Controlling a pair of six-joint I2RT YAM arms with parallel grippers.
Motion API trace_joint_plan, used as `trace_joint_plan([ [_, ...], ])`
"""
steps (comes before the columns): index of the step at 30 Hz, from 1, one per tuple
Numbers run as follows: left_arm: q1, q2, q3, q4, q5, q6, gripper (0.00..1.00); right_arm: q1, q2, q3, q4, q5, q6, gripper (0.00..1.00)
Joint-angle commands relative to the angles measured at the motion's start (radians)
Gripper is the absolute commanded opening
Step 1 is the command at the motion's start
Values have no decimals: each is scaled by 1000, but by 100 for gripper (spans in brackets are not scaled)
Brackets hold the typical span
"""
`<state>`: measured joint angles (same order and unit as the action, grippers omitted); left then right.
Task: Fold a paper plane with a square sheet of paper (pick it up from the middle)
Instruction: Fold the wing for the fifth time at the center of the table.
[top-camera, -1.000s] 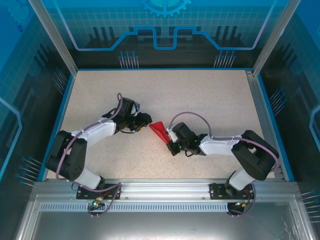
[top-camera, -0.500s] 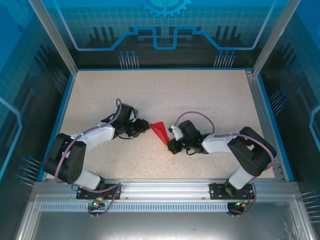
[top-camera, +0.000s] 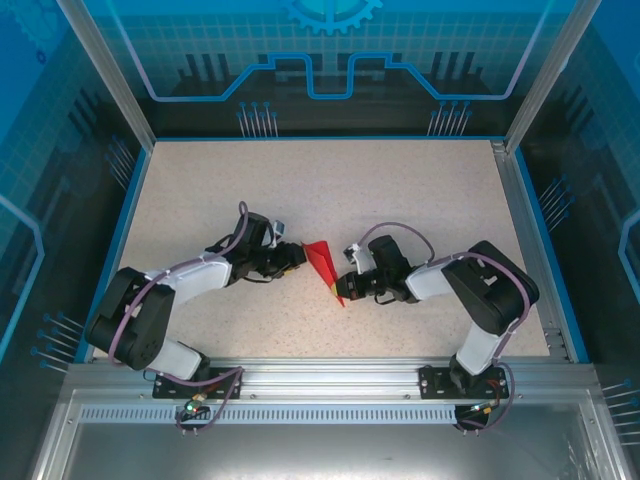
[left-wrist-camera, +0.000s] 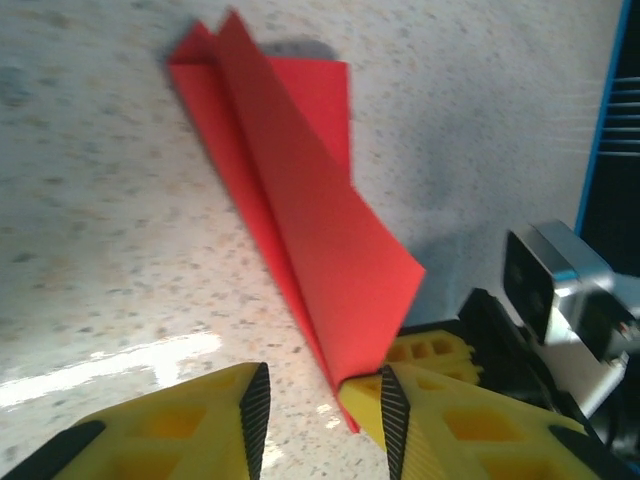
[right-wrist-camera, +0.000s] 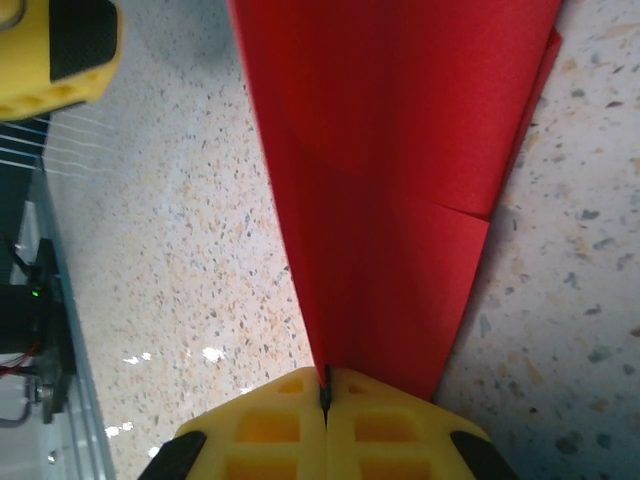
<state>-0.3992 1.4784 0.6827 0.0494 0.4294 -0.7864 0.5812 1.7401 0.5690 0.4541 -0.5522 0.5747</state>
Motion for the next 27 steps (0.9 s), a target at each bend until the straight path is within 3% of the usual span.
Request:
trace_joint_plan([
  [1, -39, 18, -14, 140, 62, -8, 39, -32, 30, -3, 57, -93, 57, 1],
  [8, -113, 110, 15, 262, 67, -1, 40, -87, 79, -12, 100, -144, 139, 0],
  [15, -127, 176, 20, 377, 79, -17, 41, -101, 118, -4, 91, -169, 174, 0],
  [27, -129, 261, 38, 435, 84, 0, 43, -106, 150, 3, 41, -126, 213, 0],
])
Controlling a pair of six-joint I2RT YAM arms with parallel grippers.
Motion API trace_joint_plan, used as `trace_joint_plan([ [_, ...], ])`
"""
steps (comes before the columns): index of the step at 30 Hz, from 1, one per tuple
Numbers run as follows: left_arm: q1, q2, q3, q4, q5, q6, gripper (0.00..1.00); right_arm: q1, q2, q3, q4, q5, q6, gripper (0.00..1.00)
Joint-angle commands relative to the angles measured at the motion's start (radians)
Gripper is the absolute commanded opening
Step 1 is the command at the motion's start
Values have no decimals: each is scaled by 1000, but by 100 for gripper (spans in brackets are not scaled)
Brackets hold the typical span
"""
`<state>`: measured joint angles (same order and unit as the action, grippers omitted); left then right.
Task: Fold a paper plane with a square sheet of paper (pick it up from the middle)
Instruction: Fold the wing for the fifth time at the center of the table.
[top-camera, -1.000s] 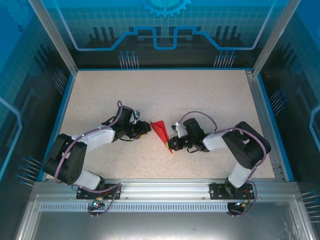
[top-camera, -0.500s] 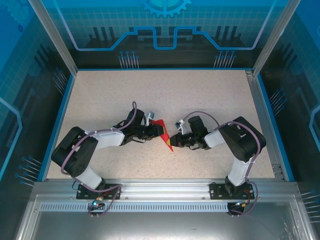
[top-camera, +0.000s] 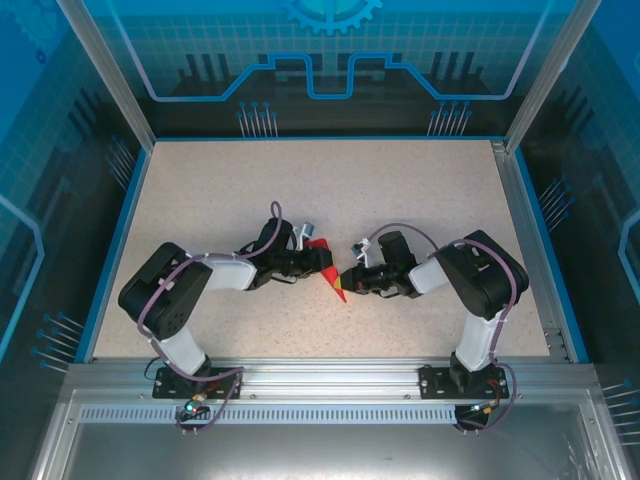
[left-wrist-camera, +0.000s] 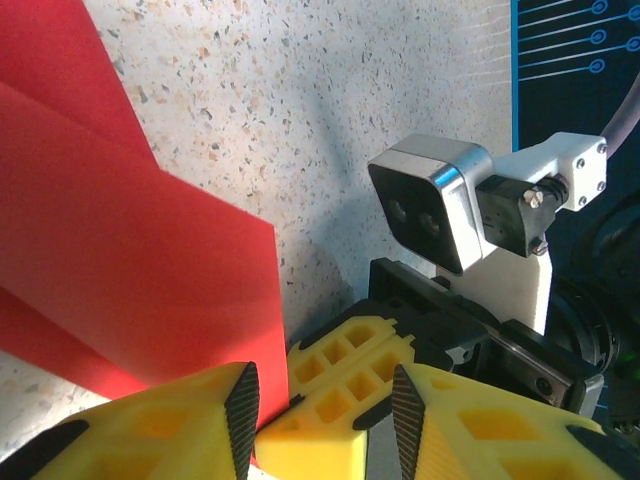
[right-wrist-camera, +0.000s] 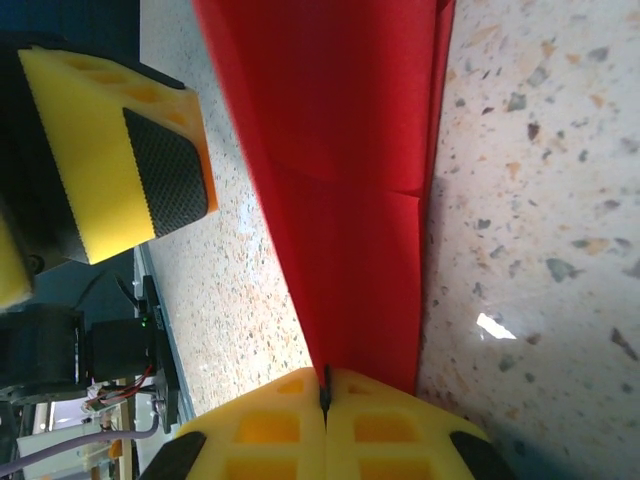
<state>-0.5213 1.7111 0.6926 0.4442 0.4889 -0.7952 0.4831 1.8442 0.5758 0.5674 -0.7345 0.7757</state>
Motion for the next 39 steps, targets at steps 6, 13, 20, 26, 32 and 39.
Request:
trace_joint_plan([
  [6, -7, 69, 47, 53, 25, 6, 44, -8, 45, 8, -118, 74, 3, 1],
  [13, -6, 35, 39, 59, 19, -1, 45, -8, 34, 48, -253, 109, -17, 1],
  [20, -5, -11, 31, 68, 16, 20, 47, -9, 41, 82, -335, 101, -12, 1],
  [26, -5, 19, 51, 51, 27, 30, 47, -9, 52, 113, -416, 109, -7, 1],
  [32, -6, 35, 62, 42, 25, 45, 47, -9, 56, 122, -439, 101, 5, 1],
  [39, -5, 70, 85, 27, 26, 53, 47, -9, 56, 124, -436, 93, 16, 1],
])
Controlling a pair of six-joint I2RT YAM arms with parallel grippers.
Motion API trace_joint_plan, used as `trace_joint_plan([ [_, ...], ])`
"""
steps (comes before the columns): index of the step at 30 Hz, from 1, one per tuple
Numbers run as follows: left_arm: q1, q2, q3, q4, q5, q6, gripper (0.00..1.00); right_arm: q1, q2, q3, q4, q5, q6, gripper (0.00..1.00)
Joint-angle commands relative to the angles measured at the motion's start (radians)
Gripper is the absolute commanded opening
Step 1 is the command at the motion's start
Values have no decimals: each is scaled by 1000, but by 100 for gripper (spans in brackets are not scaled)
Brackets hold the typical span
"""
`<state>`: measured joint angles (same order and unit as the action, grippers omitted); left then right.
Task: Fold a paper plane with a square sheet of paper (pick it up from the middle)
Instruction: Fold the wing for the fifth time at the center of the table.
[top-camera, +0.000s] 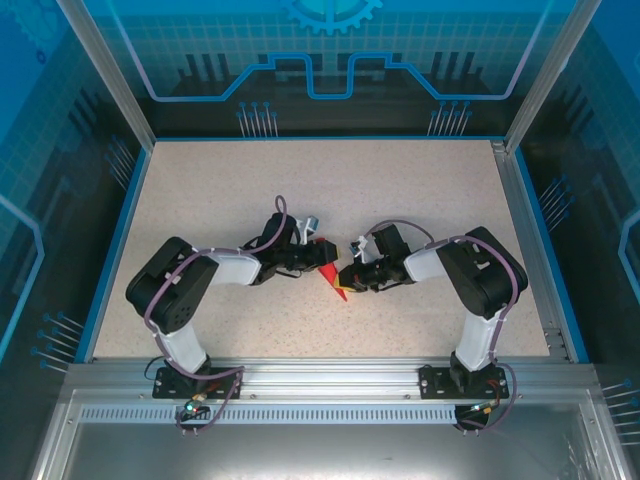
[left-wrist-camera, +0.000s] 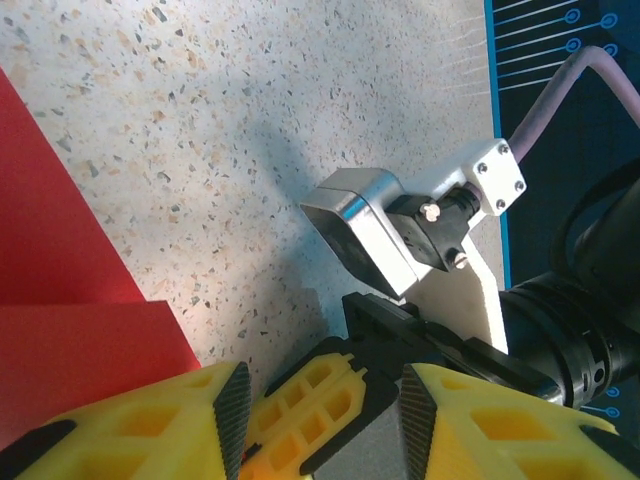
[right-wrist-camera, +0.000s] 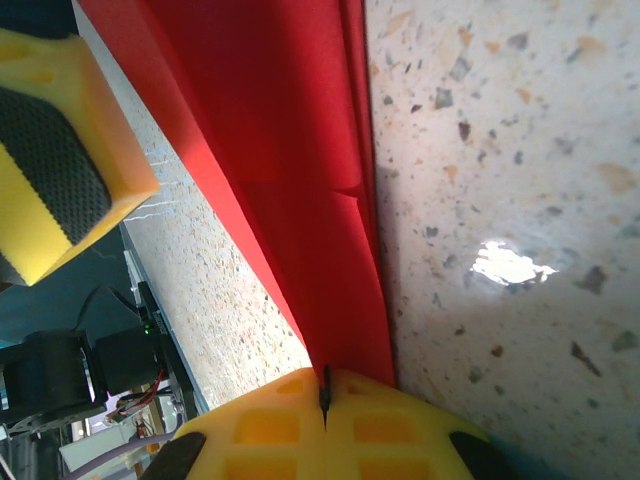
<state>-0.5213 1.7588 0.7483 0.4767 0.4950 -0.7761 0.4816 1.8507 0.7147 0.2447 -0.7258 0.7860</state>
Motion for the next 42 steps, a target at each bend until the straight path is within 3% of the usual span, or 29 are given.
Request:
trace_joint_plan([
  [1, -5, 27, 30, -9, 19, 33, 47, -8, 50, -14, -111, 82, 7, 1],
  [13, -7, -74, -57, -2, 24, 37, 48, -9, 52, -30, -67, 54, 38, 1],
  [29, -5, 73, 16, 33, 18, 34, 47, -11, 49, -44, -60, 60, 44, 1],
  [42, -4, 138, 13, -33, 10, 60, 45, 13, -19, -3, -171, 110, -13, 11],
])
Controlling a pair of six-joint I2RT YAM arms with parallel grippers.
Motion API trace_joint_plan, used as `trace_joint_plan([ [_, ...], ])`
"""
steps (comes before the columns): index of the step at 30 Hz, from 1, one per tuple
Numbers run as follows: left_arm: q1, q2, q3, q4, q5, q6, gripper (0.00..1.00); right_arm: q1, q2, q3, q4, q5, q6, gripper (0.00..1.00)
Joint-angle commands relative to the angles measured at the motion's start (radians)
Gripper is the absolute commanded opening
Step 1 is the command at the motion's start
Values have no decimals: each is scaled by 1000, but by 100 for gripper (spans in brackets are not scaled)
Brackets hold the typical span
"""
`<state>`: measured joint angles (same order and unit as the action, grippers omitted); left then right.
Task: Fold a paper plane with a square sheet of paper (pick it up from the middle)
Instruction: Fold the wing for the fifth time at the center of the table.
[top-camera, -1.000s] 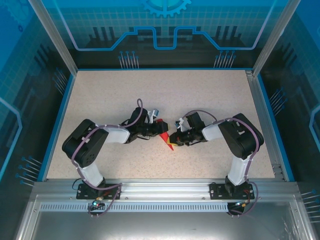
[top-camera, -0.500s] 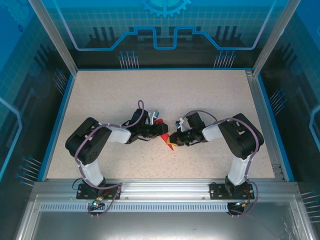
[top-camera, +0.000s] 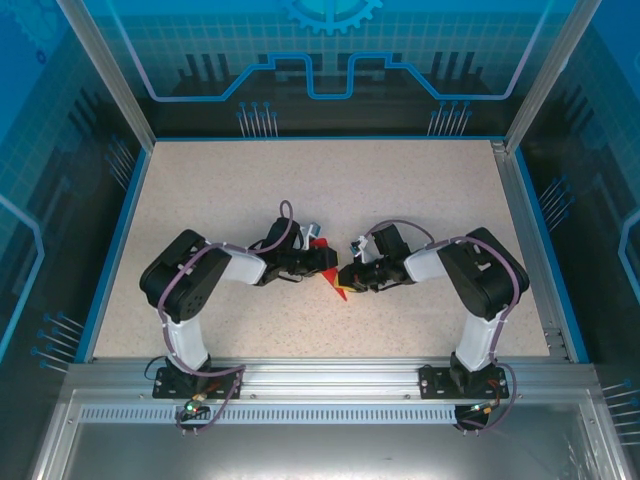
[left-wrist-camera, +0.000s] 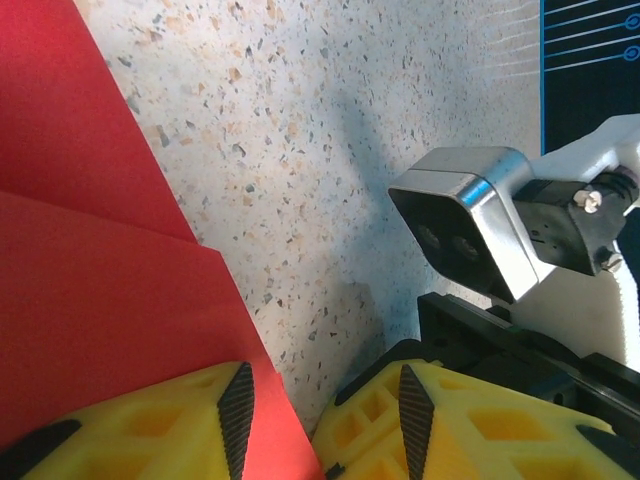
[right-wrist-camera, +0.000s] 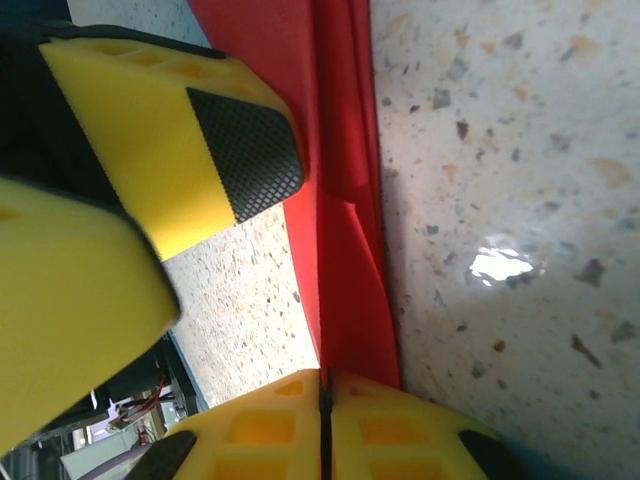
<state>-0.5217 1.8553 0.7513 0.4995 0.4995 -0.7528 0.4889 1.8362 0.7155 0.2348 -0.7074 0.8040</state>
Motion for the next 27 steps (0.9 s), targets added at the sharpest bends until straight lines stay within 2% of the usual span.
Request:
trace_joint_plan([
  [1, -4, 45, 10, -56, 8, 40, 45, 12, -10, 3, -180, 98, -42, 12],
  [7, -3, 52, 8, -76, 9, 46, 44, 35, -55, 32, -274, 148, -86, 15],
  [10, -4, 50, 8, -83, 6, 53, 43, 38, -74, 36, -295, 147, -95, 14],
  [16, -4, 59, 21, -93, 12, 57, 42, 42, -97, 50, -371, 219, -120, 3],
  [21, -4, 57, 27, -109, 15, 65, 41, 45, -99, 54, -370, 180, -130, 15],
  [27, 0, 61, 33, -123, 17, 70, 40, 53, -139, 59, -437, 209, -169, 19],
])
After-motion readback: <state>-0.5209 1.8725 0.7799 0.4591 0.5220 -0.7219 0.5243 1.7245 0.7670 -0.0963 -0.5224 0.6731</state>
